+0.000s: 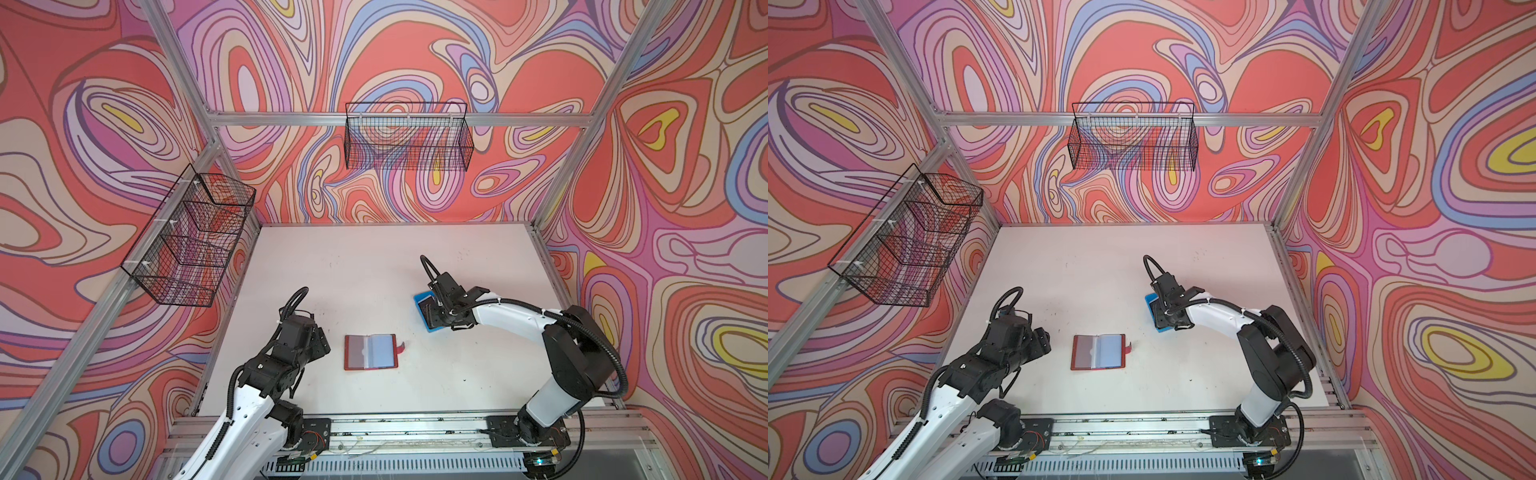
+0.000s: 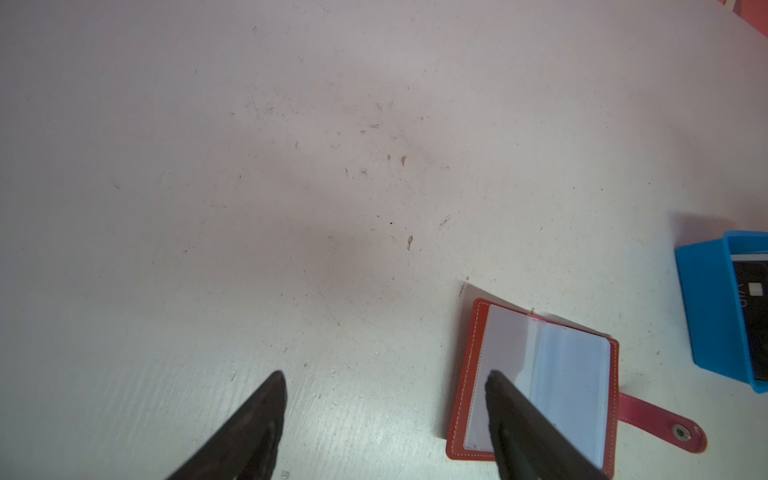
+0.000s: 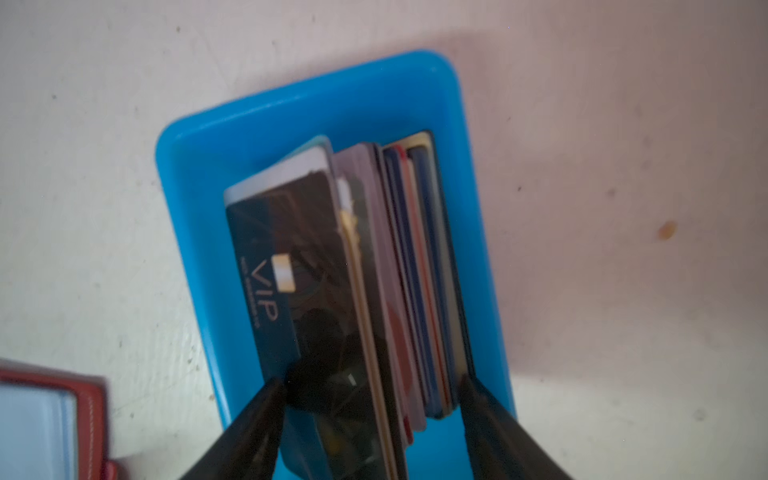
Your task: Put the credit cards into the card holder
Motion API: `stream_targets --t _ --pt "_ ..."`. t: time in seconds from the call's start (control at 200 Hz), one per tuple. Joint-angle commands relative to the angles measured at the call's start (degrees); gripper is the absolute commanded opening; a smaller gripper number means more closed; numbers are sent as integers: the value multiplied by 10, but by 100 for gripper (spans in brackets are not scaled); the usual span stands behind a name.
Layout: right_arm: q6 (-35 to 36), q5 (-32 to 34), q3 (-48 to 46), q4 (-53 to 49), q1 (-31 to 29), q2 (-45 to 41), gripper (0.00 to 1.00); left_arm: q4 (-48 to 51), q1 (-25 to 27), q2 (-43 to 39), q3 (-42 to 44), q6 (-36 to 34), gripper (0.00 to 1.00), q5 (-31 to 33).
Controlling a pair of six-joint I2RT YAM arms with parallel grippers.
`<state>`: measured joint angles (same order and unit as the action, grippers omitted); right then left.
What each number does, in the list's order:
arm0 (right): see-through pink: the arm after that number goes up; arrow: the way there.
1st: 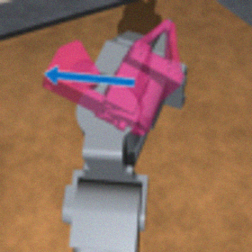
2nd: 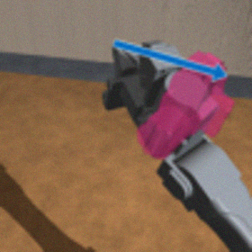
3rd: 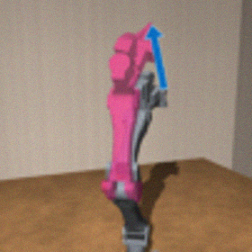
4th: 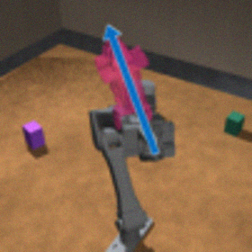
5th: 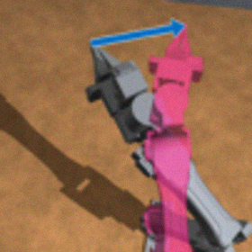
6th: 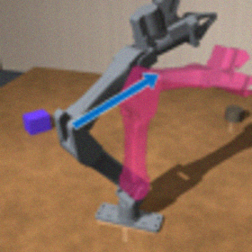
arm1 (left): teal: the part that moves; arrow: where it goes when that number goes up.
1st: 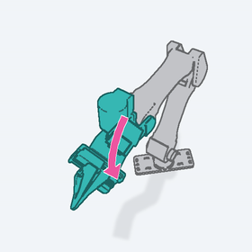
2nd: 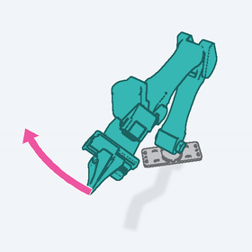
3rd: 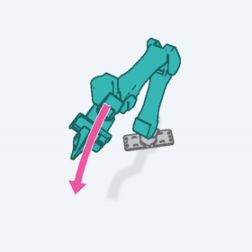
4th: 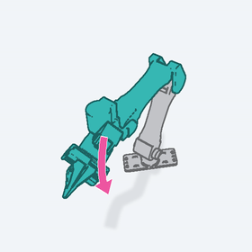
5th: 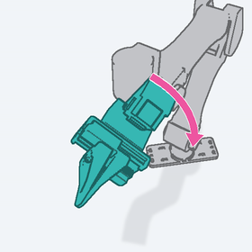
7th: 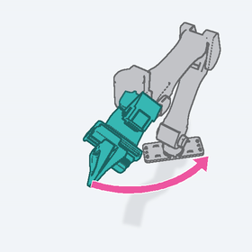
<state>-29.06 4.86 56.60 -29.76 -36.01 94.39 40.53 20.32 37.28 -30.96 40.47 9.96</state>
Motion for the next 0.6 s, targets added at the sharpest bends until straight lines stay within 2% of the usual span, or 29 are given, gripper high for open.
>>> stream_targets --t 0.0,0.055,0.19,0.356,0.501,0.596 --pt "-45 -38 -5 18 -19 -21 70 12 1 1 6 -4 77 7" --pt "-40 -23 7 7 -19 -27 71 12 1 2 6 -4 77 7" --pt "-24 64 48 -44 -5 -32 76 12 1 2 6 -4 77 5" --pt "-17 70 49 -32 19 -24 79 12 1 -1 7 -3 77 5" --pt "-8 32 43 -2 19 6 82 10 1 -1 7 -4 77 5" --pt "-3 32 50 -2 19 31 82 10 1 1 7 -4 77 4"
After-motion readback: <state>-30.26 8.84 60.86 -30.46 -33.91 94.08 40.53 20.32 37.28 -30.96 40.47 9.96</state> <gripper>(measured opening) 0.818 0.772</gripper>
